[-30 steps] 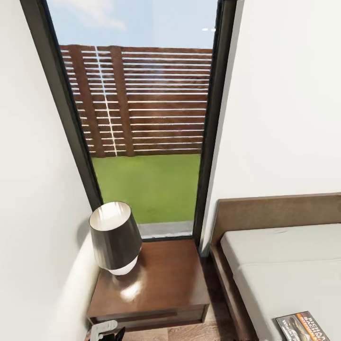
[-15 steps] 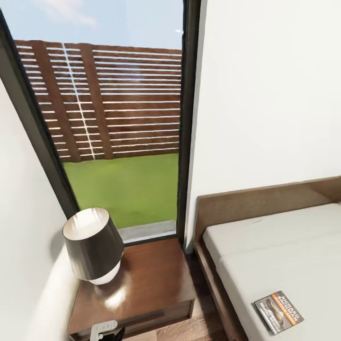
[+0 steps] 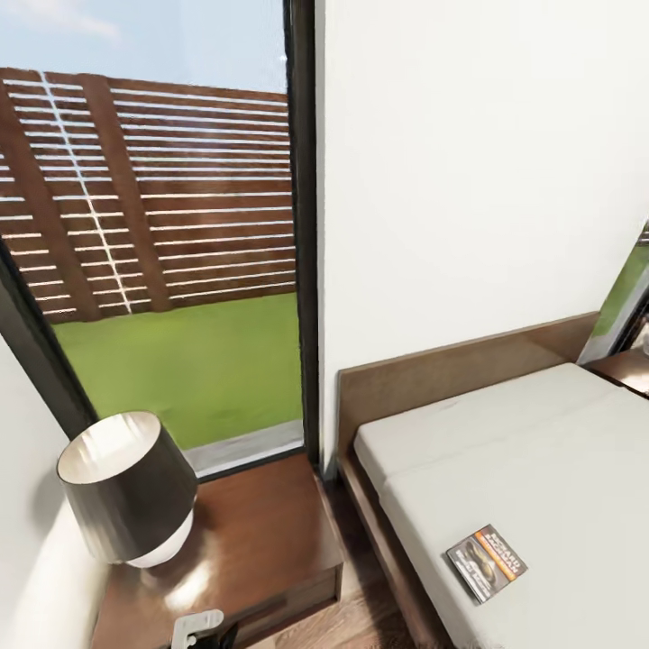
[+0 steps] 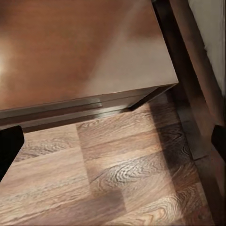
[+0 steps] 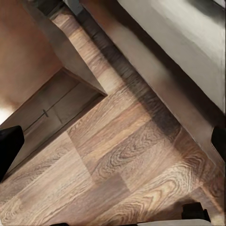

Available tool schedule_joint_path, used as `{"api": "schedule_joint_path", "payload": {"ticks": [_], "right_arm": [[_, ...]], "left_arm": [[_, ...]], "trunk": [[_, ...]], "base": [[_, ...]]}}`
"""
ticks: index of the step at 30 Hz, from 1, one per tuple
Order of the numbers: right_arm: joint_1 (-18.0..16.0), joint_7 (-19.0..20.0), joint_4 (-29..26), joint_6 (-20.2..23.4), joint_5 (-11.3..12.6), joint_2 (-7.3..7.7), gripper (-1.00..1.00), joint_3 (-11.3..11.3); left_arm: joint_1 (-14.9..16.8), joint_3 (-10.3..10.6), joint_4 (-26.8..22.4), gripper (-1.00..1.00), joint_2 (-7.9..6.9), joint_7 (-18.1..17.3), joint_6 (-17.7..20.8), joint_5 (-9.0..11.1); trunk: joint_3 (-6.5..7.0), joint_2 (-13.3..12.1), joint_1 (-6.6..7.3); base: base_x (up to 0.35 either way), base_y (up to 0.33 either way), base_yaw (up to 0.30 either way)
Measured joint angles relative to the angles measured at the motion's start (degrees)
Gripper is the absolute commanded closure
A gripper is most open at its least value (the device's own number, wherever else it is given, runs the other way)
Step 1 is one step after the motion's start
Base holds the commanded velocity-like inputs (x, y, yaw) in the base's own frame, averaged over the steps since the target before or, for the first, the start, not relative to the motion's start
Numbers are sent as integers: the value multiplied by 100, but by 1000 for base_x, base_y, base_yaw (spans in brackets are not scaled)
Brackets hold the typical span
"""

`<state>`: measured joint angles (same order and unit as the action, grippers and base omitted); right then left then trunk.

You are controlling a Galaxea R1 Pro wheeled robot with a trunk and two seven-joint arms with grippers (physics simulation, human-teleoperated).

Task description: In the bedroom, move the book from the bed onto either nightstand, and place the two sandals side by side next to the bed.

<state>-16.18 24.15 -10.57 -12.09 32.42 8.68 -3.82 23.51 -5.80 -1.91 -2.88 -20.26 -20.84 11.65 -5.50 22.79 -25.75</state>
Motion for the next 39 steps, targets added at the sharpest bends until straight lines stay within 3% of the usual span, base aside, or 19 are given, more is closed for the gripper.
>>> {"api": "schedule_joint_path", "payload": {"ticks": [39], "right_arm": [[0,0,0,0,1,0,-100,0]], "left_arm": [[0,-9,0,-100,-6,-3,-9,7]], "trunk": [[0,0,0]], "base": [[16,24,-300]]}}
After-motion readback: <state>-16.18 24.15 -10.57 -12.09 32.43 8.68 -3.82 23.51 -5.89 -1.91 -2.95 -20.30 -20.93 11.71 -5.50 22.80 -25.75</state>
